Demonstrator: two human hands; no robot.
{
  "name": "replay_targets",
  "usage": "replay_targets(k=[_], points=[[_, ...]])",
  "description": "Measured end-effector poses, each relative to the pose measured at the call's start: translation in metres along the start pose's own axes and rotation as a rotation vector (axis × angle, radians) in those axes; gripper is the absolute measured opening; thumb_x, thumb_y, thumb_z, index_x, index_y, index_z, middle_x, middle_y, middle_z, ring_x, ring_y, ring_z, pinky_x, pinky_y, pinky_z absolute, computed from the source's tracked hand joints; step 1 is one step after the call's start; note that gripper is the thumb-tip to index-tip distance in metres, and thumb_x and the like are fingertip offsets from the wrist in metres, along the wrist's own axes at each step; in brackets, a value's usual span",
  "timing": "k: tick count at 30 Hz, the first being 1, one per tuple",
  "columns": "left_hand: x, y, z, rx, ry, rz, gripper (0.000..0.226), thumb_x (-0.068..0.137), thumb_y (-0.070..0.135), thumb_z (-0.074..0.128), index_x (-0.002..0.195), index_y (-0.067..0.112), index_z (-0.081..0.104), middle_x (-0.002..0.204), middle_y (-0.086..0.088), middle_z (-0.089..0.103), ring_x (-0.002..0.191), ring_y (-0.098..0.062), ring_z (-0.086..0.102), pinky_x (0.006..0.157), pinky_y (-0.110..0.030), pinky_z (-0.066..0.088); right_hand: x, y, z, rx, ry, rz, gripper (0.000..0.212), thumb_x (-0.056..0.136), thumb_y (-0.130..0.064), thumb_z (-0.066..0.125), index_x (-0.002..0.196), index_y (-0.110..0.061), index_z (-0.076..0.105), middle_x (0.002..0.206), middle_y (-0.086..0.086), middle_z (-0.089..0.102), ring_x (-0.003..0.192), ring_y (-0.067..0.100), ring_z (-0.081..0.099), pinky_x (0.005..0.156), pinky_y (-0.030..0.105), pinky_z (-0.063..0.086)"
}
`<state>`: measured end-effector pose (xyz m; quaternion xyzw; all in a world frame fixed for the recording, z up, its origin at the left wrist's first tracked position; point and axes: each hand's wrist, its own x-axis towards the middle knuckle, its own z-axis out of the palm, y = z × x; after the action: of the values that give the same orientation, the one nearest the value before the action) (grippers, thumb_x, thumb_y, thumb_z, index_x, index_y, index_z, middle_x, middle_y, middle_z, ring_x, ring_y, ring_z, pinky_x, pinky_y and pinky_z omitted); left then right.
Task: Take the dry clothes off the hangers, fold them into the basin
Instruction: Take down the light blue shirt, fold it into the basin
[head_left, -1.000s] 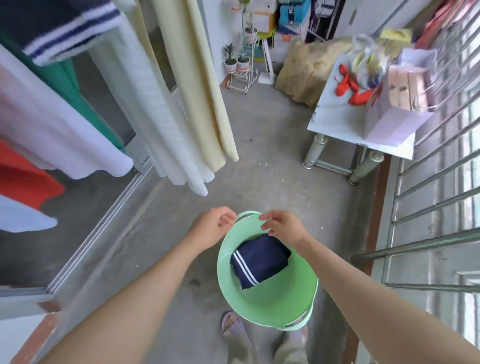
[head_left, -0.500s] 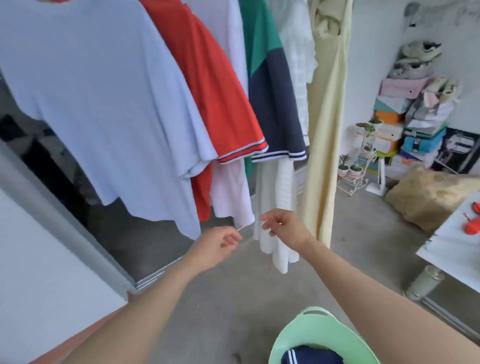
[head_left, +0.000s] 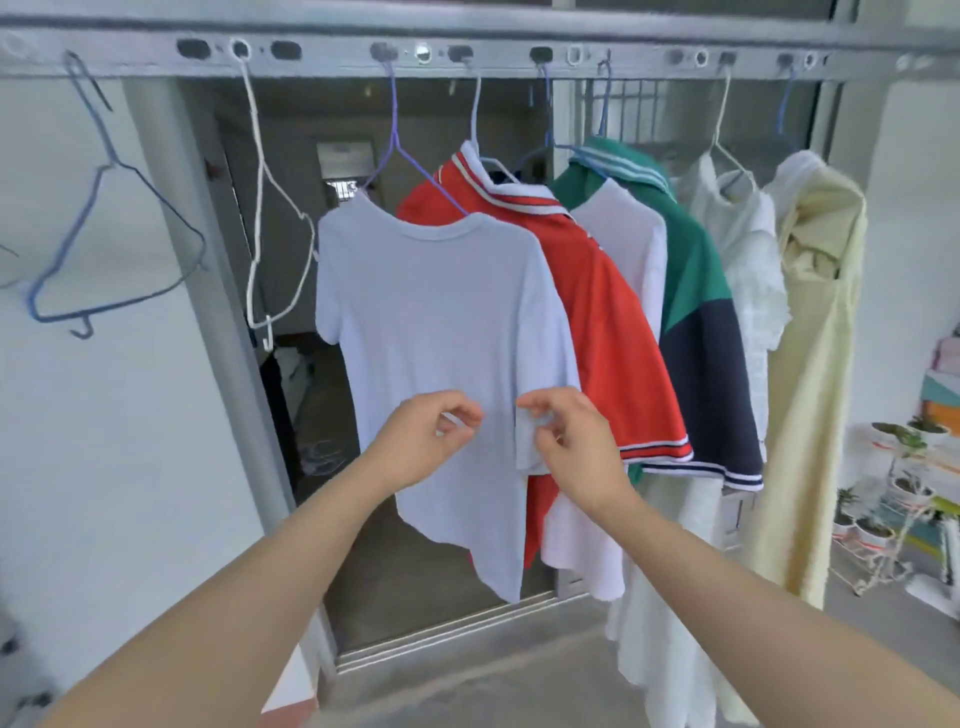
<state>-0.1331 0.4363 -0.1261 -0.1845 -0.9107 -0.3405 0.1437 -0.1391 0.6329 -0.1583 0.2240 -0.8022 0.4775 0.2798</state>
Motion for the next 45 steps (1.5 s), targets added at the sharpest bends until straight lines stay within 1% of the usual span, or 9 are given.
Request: replay_targets(k=[5, 13, 18, 22, 28, 33, 36, 38, 45], points=[[0.053, 0.032, -0.041, 0.016, 0.162, 0.155, 0.027, 0.085, 0.004, 0.063, 0.109, 0.017, 0.065, 0.115, 0.005, 0.056, 0.089, -0.012, 0.064, 0.086, -0.019, 0.046, 0.051, -0.032, -0.011, -0.085, 0.166, -0.142, 0.048, 0.074, 0.006, 0.048, 0.109, -0.023, 0.063, 0.105, -0.007, 0.050, 0.071, 0.008, 0.054, 0.076, 0.013, 0.042], [0.130, 0.048, -0.073, -0.236, 0.556, 0.132, 0.018, 0.086, 0.010, 0.061, 0.103, 0.015, 0.066, 0.112, 0.001, 0.065, 0.101, -0.017, 0.060, 0.091, -0.028, 0.046, 0.123, -0.057, -0.014, -0.248, 0.321, -0.130, 0.045, 0.081, -0.007, 0.048, 0.124, -0.015, 0.053, 0.115, 0.001, 0.061, 0.101, 0.019, 0.055, 0.092, 0.035, 0.044], [0.144, 0.043, -0.096, -0.326, 0.537, 0.075, 0.014, 0.091, 0.021, 0.058, 0.103, 0.018, 0.064, 0.094, 0.003, 0.068, 0.094, -0.015, 0.062, 0.087, -0.030, 0.046, 0.132, -0.069, -0.004, -0.191, 0.188, -0.169, 0.024, 0.093, -0.016, 0.051, 0.103, -0.029, 0.070, 0.093, -0.015, 0.070, 0.080, 0.001, 0.059, 0.072, 0.025, 0.044], [0.134, 0.027, -0.114, -0.364, 0.519, 0.083, 0.021, 0.082, 0.035, 0.070, 0.088, 0.017, 0.059, 0.073, 0.002, 0.061, 0.071, -0.014, 0.056, 0.072, -0.029, 0.044, 0.130, -0.081, 0.017, -0.089, 0.118, -0.143, 0.048, 0.101, -0.030, 0.041, 0.053, -0.024, 0.042, 0.050, -0.008, 0.044, 0.050, 0.006, 0.038, 0.058, 0.034, 0.032], [0.095, 0.015, -0.150, -0.302, 0.384, 0.091, 0.029, 0.078, 0.033, 0.076, 0.073, 0.014, 0.055, 0.074, -0.013, 0.055, 0.074, -0.018, 0.054, 0.073, -0.028, 0.043, 0.159, -0.099, 0.058, 0.190, 0.060, 0.026, 0.025, 0.097, -0.021, 0.049, 0.082, -0.010, 0.065, 0.071, 0.002, 0.066, 0.046, 0.000, 0.049, 0.052, 0.012, 0.039], [0.064, -0.010, -0.190, -0.268, 0.326, 0.142, 0.020, 0.079, 0.019, 0.075, 0.075, 0.010, 0.058, 0.055, 0.009, 0.048, 0.051, -0.001, 0.042, 0.054, -0.010, 0.034, 0.189, -0.136, 0.104, 0.351, -0.089, 0.062, 0.029, 0.096, -0.023, 0.053, 0.093, 0.001, 0.070, 0.068, -0.004, 0.060, 0.053, -0.003, 0.047, 0.055, 0.011, 0.038], [0.049, -0.023, -0.209, -0.242, 0.270, 0.166, 0.017, 0.079, 0.008, 0.074, 0.074, 0.009, 0.057, 0.057, 0.015, 0.059, 0.061, 0.003, 0.058, 0.065, -0.010, 0.043, 0.200, -0.162, 0.127, 0.411, -0.226, 0.045, 0.024, 0.092, -0.023, 0.059, 0.086, -0.003, 0.072, 0.064, -0.006, 0.063, 0.065, 0.001, 0.055, 0.067, 0.015, 0.046], [0.040, -0.028, -0.220, -0.191, 0.284, 0.186, 0.017, 0.077, 0.004, 0.075, 0.077, 0.006, 0.058, 0.063, 0.009, 0.063, 0.067, 0.002, 0.063, 0.066, -0.009, 0.045, 0.204, -0.169, 0.139, 0.427, -0.253, 0.089, 0.019, 0.089, -0.022, 0.062, 0.075, -0.011, 0.068, 0.057, -0.010, 0.058, 0.056, 0.000, 0.048, 0.052, 0.009, 0.038], [0.017, -0.064, -0.239, 0.230, 0.365, 0.240, 0.026, 0.071, 0.014, 0.078, 0.071, 0.023, 0.054, 0.066, 0.008, 0.052, 0.057, -0.008, 0.040, 0.053, -0.017, 0.030, 0.212, -0.179, 0.167, 0.490, -0.186, 0.194, 0.022, 0.090, -0.022, 0.063, 0.068, -0.018, 0.061, 0.066, -0.006, 0.058, 0.053, 0.003, 0.043, 0.040, 0.004, 0.030]])
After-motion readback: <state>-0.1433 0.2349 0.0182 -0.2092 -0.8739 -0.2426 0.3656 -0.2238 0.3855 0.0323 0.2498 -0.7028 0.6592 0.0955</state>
